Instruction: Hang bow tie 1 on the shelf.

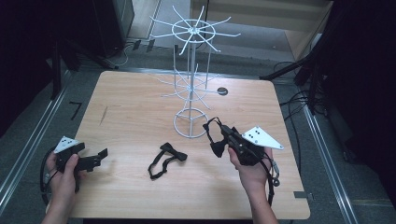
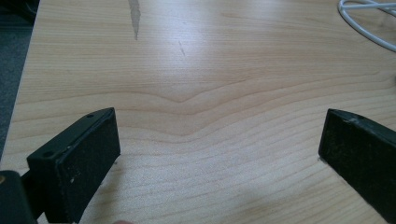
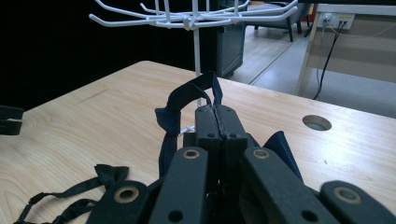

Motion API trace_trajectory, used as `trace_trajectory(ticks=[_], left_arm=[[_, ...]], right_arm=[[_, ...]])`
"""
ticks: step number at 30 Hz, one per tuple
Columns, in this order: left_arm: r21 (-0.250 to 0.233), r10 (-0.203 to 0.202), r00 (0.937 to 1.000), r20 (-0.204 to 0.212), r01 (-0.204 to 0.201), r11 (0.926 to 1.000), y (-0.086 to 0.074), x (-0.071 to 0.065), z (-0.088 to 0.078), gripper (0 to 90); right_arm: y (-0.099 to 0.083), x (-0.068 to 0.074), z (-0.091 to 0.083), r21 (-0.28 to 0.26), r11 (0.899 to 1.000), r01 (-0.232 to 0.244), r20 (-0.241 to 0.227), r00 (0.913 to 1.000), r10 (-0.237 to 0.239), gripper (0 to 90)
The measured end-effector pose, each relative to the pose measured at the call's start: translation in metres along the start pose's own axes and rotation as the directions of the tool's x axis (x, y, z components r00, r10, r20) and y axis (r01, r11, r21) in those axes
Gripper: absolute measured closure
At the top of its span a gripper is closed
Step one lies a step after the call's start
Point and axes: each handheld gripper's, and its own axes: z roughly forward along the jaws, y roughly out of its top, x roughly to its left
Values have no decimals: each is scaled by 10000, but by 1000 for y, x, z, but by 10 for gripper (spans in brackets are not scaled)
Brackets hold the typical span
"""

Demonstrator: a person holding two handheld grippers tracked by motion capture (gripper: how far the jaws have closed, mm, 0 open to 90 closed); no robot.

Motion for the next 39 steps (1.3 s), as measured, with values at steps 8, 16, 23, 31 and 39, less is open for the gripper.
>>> trace_trajectory(ticks=[8, 16, 23, 31, 39], left_arm=[[58, -76, 10000, 39, 76, 10000, 0, 1, 0, 0], [12, -106, 9998, 138, 106, 9999, 1, 2, 1, 0], [50, -189, 9997, 184, 188, 9998, 1, 2, 1, 0], [51, -84, 9999, 80, 84, 10000, 1, 1, 1, 0], [7, -168, 9998, 96, 168, 9999, 1, 1, 1, 0]], right_arm=[[4, 1, 0, -89, 9999, -106, -87, 9999, 105, 900], [9, -1, -1, -168, 9997, -150, -102, 9998, 149, 900], [12, 0, -3, -215, 9995, -233, -191, 9996, 229, 900], [13, 8, -3, -198, 9997, -140, -316, 9994, 134, 900], [23, 11, -8, -499, 9987, -112, -410, 9991, 92, 900]])
